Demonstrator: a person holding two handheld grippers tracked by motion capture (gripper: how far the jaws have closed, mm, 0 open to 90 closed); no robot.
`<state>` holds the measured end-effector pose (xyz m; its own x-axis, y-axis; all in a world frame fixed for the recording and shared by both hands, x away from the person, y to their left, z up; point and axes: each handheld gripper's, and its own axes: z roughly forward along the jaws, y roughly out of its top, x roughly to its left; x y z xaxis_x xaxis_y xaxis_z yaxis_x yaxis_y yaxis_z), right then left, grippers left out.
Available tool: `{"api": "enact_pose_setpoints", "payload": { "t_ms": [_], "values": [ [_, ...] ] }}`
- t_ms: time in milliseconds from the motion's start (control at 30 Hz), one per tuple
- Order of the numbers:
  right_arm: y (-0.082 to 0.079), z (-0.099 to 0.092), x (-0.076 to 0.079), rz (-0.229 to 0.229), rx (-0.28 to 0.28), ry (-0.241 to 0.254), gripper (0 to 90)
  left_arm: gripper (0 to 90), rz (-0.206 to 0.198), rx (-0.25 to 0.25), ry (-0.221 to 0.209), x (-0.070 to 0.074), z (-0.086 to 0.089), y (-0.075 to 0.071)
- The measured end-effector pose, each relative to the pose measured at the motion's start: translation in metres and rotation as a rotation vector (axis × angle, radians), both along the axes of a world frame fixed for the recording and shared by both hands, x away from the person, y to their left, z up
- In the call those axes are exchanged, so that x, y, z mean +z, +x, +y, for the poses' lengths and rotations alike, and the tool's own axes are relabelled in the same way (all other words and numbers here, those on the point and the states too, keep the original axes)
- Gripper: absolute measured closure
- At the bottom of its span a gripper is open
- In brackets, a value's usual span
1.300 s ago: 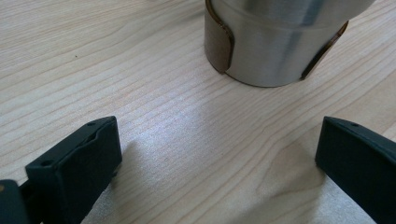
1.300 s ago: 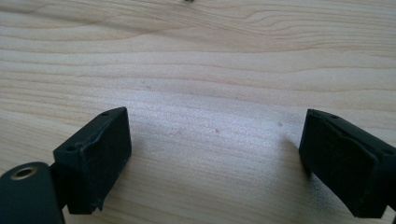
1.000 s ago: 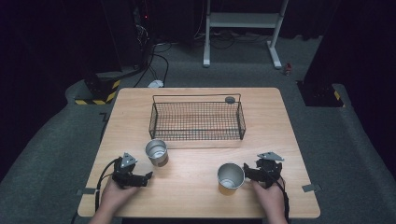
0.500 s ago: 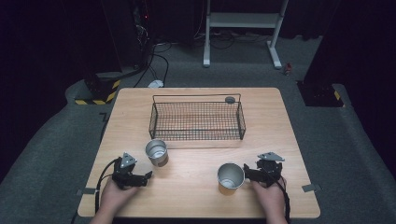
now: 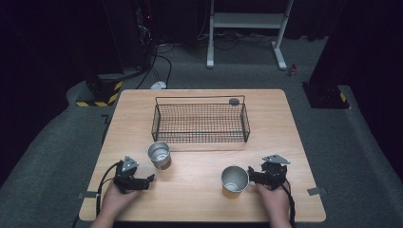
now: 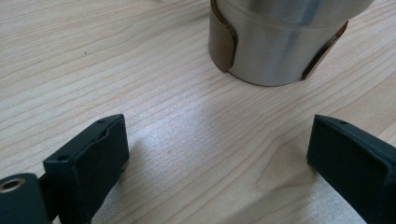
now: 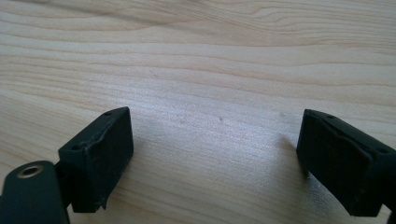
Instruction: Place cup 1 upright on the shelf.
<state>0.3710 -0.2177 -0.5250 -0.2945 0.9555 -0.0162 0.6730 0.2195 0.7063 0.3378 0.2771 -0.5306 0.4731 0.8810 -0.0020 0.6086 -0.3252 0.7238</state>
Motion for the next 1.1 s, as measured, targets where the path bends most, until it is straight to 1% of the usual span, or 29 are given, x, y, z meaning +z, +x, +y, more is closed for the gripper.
{"api": "enact_pose_setpoints", "payload": {
  "t_ms": [167, 300, 400, 500, 533, 567, 633, 667, 767, 867, 900, 933, 967, 1033, 1100],
  "values": [
    [-0.001, 0.000, 0.000, 0.003, -0.006, 0.003, 11.8, 5.9, -0.001, -0.002, 0.001, 0.000, 0.000, 0.002],
    [-0.004, -0.001, 0.002, -0.007, -0.002, 0.000, 12.7, 6.0, -0.002, -0.002, 0.002, 0.000, 0.000, 0.002],
    [-0.007, -0.003, 0.005, -0.025, 0.005, 0.011, 13.2, 6.0, -0.002, -0.003, 0.003, 0.000, 0.000, 0.002],
    [-0.010, -0.004, 0.009, -0.056, 0.018, 0.014, 14.1, 6.1, 0.000, -0.009, -0.001, 0.000, 0.001, 0.002],
    [-0.011, -0.004, 0.010, -0.058, 0.012, 0.022, 14.3, 6.1, -0.001, -0.011, 0.001, 0.000, 0.001, 0.002],
    [-0.012, -0.004, 0.014, -0.072, 0.024, 0.023, 14.7, 6.1, 0.000, -0.010, 0.000, 0.000, 0.001, 0.002],
    [-0.012, -0.003, 0.015, -0.077, 0.026, 0.024, 14.7, 6.1, 0.000, -0.010, 0.000, 0.000, 0.001, 0.002],
    [-0.013, -0.003, 0.017, -0.075, 0.025, 0.034, 14.6, 6.1, 0.000, -0.010, 0.000, 0.000, 0.001, 0.002],
    [-0.015, -0.003, 0.025, -0.108, 0.035, 0.047, 14.5, 5.8, 0.000, -0.009, 0.001, 0.000, 0.000, 0.002],
    [-0.018, -0.003, 0.031, -0.126, 0.037, 0.062, 14.5, 5.8, -0.002, -0.007, 0.003, 0.000, 0.000, 0.002],
    [-0.019, -0.003, 0.035, -0.140, 0.044, 0.066, 14.5, 5.8, -0.002, -0.007, 0.003, 0.000, 0.000, 0.002],
    [-0.019, -0.003, 0.035, -0.140, 0.044, 0.066, 14.5, 5.8, -0.001, -0.007, 0.003, 0.000, 0.000, 0.002],
    [-0.022, -0.003, 0.039, -0.155, 0.053, 0.067, 14.5, 5.7, 0.000, -0.009, 0.005, 0.000, 0.000, 0.003],
    [-0.023, -0.003, 0.041, -0.159, 0.052, 0.072, 14.5, 5.7, 0.000, -0.009, 0.005, 0.000, 0.000, 0.003],
    [-0.026, -0.003, 0.045, -0.175, 0.062, 0.076, 14.5, 5.7, -0.001, -0.008, 0.007, 0.000, 0.000, 0.003]
  ]
}}
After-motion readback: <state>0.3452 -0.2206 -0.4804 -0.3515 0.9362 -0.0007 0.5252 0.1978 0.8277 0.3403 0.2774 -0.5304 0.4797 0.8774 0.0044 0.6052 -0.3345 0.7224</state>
